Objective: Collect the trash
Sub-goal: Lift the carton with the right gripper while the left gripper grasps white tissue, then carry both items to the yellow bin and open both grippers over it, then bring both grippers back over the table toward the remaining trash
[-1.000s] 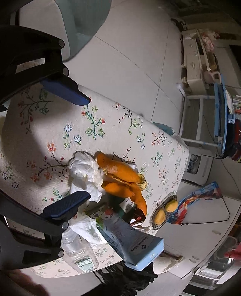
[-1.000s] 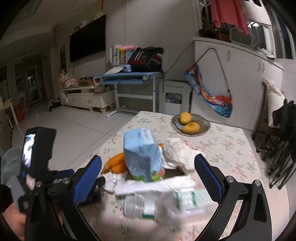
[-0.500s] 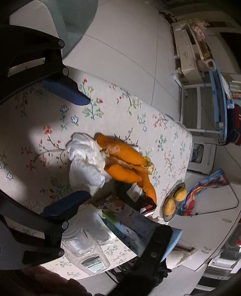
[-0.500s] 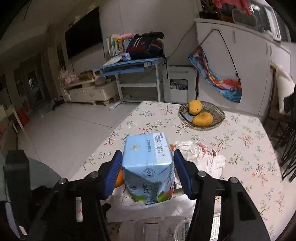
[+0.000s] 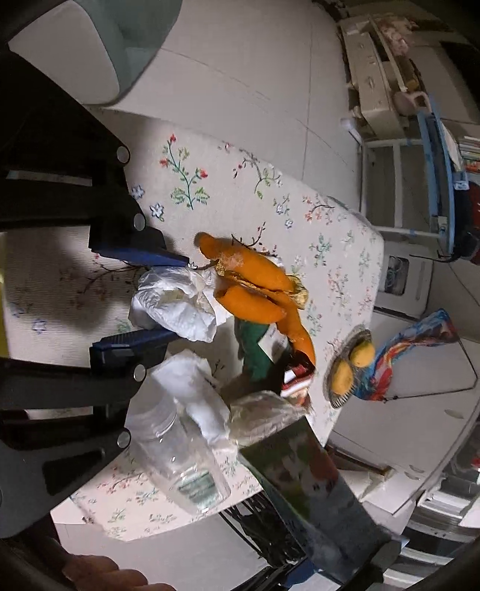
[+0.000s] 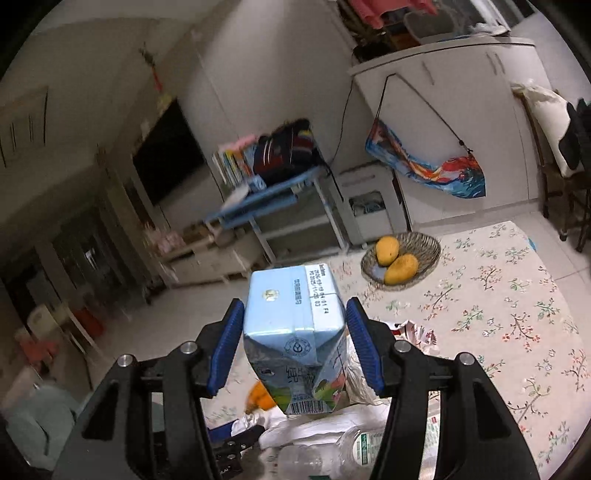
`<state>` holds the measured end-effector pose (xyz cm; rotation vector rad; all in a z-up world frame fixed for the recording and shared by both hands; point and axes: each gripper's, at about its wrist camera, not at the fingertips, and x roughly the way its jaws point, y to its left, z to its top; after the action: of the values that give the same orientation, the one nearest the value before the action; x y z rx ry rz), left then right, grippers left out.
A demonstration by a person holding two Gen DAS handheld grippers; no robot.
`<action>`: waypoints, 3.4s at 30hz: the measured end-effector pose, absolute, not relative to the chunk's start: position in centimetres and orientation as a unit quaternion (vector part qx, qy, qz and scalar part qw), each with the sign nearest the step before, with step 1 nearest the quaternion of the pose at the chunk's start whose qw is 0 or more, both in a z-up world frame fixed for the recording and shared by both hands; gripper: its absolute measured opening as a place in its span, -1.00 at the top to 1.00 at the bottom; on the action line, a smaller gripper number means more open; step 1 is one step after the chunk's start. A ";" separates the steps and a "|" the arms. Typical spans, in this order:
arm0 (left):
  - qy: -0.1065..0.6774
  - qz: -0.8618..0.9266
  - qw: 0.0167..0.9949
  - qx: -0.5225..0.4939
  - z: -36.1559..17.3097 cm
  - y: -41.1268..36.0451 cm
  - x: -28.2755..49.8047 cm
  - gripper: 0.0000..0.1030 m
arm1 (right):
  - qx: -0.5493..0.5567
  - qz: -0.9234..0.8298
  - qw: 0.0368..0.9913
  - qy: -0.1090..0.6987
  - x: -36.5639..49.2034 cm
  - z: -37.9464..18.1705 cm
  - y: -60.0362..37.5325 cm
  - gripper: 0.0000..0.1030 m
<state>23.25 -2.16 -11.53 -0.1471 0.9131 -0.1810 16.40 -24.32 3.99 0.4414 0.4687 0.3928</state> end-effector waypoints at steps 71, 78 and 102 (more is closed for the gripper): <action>0.406 -0.149 0.902 0.008 -6.4 -4.0 2.0 0.40 | 0.148 0.068 0.894 0.418 -0.2 -6.8 -23.7 -0.21; 0.461 -0.179 0.869 0.019 -10.4 -5.8 1.7 0.39 | 0.083 0.000 0.930 0.359 -0.5 -4.0 -24.0 -0.52; 0.463 -0.174 0.868 0.036 -12.4 -6.6 1.2 -0.39 | 0.038 -0.058 0.944 0.324 -1.4 -1.5 -24.9 -0.79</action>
<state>1.23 -6.60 -12.44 0.0745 0.9700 -0.3651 -1.37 -24.87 -1.48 0.0765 0.6598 -0.1184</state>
